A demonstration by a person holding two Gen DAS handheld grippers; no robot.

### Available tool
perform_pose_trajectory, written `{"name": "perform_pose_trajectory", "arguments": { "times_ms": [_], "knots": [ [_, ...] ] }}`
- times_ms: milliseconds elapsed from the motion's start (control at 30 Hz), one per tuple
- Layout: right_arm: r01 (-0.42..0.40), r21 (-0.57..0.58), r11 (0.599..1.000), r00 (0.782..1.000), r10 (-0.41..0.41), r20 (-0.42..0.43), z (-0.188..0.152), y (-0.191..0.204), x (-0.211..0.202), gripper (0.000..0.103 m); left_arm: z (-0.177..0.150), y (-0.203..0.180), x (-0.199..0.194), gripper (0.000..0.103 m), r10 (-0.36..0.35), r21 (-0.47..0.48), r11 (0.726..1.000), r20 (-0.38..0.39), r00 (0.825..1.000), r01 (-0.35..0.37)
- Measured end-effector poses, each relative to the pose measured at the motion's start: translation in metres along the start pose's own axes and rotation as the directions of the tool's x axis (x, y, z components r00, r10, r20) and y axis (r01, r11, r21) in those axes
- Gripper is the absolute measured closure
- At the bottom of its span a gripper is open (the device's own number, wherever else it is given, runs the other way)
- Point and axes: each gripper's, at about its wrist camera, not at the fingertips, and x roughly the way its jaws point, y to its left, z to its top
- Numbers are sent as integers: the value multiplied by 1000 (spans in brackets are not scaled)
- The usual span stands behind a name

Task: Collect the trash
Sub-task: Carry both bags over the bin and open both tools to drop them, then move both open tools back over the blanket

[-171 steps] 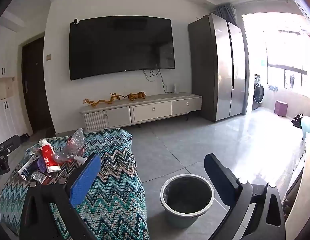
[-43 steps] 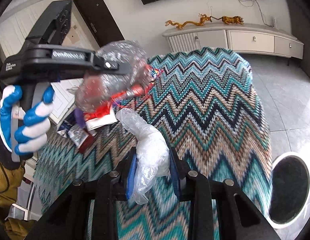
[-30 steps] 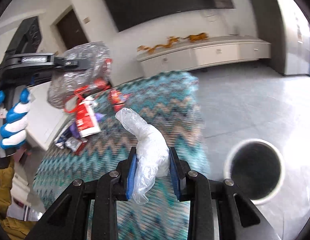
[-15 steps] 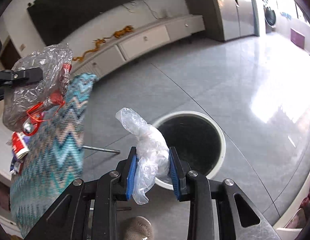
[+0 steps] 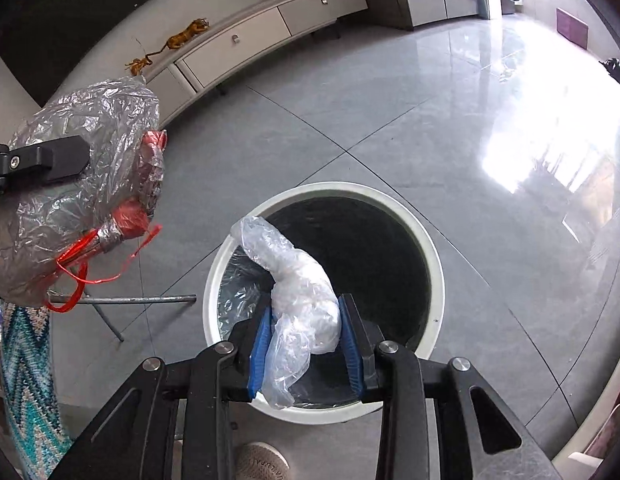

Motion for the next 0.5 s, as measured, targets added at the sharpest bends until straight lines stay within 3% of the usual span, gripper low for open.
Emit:
{"name": "perform_pose_trajectory", "arguments": {
  "times_ms": [33, 133, 167, 200, 267, 500],
  "knots": [
    [7, 3, 1000, 1000, -7, -6, -1, -2, 2, 53, -1, 0, 4, 97, -4, -1, 1000, -8, 1000, 4],
    [21, 17, 1000, 1000, -20, -16, -5, -7, 4, 50, -3, -3, 8, 94, -20, -3, 1000, -18, 1000, 20],
    [22, 21, 1000, 1000, -22, -17, -6, -8, 4, 50, -4, -5, 8, 85, -21, -3, 1000, -17, 1000, 21],
    [23, 24, 999, 1000, -23, -18, -5, -8, 3, 50, -5, -5, 6, 68, -20, -5, 1000, -10, 1000, 20],
    [23, 30, 999, 1000, -23, -16, -2, -10, 1, 50, -5, -5, -3, 54, -21, -10, 1000, 18, 1000, 21],
    [10, 61, 998, 998, -13, 57, -1, -8, -32, 48, -17, -8, -52, 54, -4, 10, 1000, 108, 994, 3]
  ]
}}
